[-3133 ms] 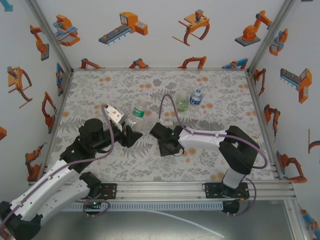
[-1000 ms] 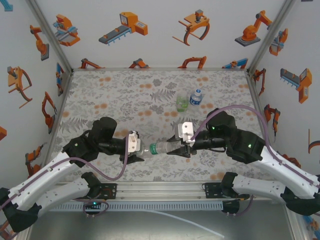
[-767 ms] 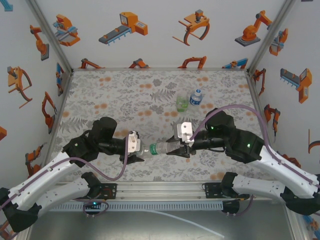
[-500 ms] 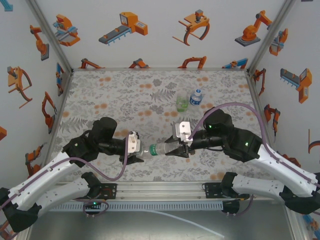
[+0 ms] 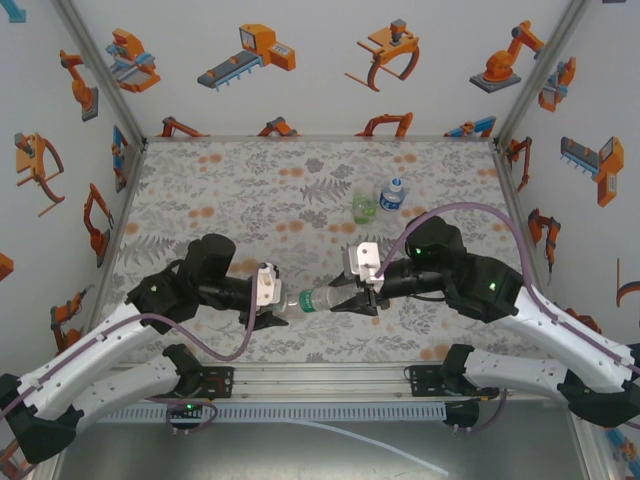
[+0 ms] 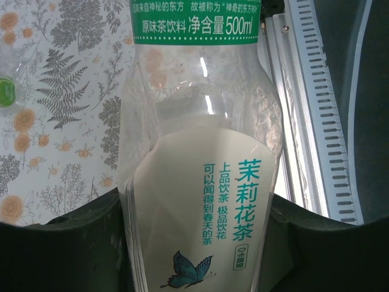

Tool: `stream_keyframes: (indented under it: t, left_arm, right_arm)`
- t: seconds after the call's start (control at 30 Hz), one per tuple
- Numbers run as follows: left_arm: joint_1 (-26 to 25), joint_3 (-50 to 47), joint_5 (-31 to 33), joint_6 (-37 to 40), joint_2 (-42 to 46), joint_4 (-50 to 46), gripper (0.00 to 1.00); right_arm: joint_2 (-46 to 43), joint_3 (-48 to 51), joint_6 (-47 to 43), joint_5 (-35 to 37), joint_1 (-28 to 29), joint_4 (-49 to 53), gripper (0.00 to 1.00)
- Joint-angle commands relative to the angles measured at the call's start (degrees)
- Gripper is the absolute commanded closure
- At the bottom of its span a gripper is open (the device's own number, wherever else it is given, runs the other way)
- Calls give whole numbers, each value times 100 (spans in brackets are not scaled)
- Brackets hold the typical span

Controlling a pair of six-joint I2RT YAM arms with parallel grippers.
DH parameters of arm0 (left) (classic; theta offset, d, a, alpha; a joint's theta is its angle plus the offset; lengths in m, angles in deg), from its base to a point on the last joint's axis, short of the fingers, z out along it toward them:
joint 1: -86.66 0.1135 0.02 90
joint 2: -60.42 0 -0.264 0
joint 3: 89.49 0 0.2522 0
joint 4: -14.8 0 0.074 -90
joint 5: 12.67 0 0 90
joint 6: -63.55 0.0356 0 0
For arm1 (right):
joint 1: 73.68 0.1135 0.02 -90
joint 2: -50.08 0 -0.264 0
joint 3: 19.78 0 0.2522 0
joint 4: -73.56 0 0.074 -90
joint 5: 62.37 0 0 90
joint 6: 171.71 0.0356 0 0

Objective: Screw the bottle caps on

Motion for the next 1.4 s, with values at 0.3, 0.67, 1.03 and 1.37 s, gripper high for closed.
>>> stream_keyframes:
  t: [0.3, 0.67, 1.03, 1.37]
  left_arm:
    - [-36, 328, -199, -231, -216, 161, 100]
    - [-58, 145, -195, -273, 2, 627, 100]
    - [-67, -120, 524, -442, -28, 1240, 100]
    - [-67, -192, 610, -427, 63, 1233, 100]
  right_arm:
    - [204, -274, -44, -170, 118, -61, 100]
    - [-83, 626, 2704, 1444, 136, -1289, 100]
    - [-278, 1316, 9859, 3779, 124, -842, 96]
    - [38, 665, 9057, 3890, 124, -435, 62]
